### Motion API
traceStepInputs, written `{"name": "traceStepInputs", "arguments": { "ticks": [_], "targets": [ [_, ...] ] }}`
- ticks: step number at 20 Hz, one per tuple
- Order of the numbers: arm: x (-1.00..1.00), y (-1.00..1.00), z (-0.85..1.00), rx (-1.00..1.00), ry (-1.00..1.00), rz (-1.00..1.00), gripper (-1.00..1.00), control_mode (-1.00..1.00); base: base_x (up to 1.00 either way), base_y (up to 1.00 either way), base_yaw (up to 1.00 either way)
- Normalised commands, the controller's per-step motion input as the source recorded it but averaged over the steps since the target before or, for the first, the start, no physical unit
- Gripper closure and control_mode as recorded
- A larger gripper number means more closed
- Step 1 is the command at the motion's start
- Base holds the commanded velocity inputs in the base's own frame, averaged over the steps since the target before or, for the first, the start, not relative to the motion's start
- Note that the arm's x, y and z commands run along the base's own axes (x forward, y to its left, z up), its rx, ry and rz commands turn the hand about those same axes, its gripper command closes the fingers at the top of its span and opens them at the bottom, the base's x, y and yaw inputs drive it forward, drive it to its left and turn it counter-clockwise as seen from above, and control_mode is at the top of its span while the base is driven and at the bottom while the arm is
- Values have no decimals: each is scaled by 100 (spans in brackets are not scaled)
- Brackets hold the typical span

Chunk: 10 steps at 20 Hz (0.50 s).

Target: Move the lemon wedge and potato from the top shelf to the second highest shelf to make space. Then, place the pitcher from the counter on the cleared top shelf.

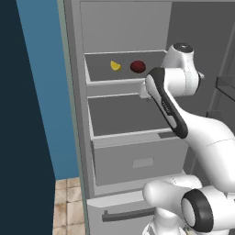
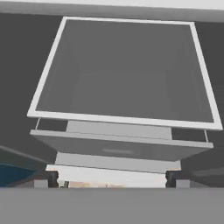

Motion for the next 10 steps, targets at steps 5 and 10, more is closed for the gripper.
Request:
{"name": "traceStepInputs", "arguments": {
  "ticks": [5, 10],
  "targets": [
    [0, 3, 78, 0, -32, 0, -100, -100, 0, 0, 0],
    [3, 0, 55, 1, -22, 0, -100, -100, 0, 0, 0]
  ]
}}
